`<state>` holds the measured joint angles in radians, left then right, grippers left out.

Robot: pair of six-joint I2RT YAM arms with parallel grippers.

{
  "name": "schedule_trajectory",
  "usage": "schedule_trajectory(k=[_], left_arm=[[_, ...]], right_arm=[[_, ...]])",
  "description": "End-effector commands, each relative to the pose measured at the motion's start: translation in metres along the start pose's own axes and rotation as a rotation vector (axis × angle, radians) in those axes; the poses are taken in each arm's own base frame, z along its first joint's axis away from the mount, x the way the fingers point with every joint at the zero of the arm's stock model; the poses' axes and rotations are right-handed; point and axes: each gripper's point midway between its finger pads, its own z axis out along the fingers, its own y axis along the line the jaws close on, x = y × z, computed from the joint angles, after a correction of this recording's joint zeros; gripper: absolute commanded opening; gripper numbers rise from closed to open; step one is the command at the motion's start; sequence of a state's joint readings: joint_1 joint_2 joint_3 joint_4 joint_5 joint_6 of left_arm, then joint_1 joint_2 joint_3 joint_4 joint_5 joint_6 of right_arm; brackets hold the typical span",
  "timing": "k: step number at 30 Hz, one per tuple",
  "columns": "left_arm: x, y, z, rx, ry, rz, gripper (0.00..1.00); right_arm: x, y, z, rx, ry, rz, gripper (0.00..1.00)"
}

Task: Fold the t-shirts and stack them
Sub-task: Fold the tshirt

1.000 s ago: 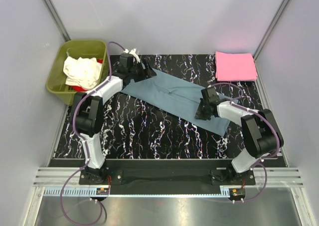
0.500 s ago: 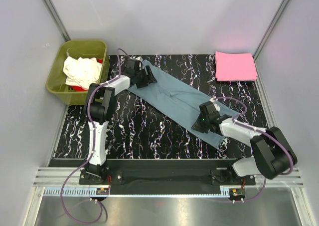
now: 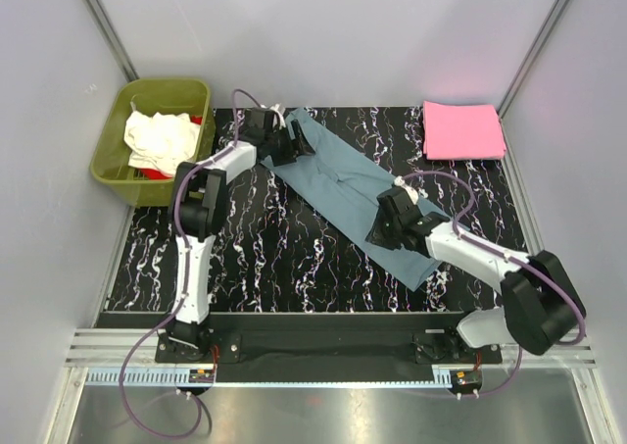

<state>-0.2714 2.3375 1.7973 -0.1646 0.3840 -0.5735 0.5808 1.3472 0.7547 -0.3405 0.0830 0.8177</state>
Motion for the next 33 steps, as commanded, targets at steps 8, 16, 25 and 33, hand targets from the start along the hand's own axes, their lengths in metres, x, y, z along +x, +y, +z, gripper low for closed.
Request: schedule_trajectory(k=[8, 16, 25, 33], left_arm=[[-0.002, -0.060, -0.065, 0.171, -0.080, -0.018, 0.79], [0.041, 0.024, -0.021, -0.118, 0.059, -0.061, 0.79], [0.004, 0.026, 0.003, -0.079, 0.016, -0.055, 0.80], [-0.038, -0.011, -0.045, 0.006, -0.034, 0.071, 0.81]], right_arm=[[0.011, -0.026, 0.035, 0.071, 0.035, -0.254, 0.20], [0.037, -0.027, 0.018, -0.034, 0.050, -0.146, 0.10], [0.067, 0.024, 0.036, -0.165, 0.103, -0.009, 0.11], [0.065, 0.072, -0.001, -0.078, 0.041, -0.172, 0.18]])
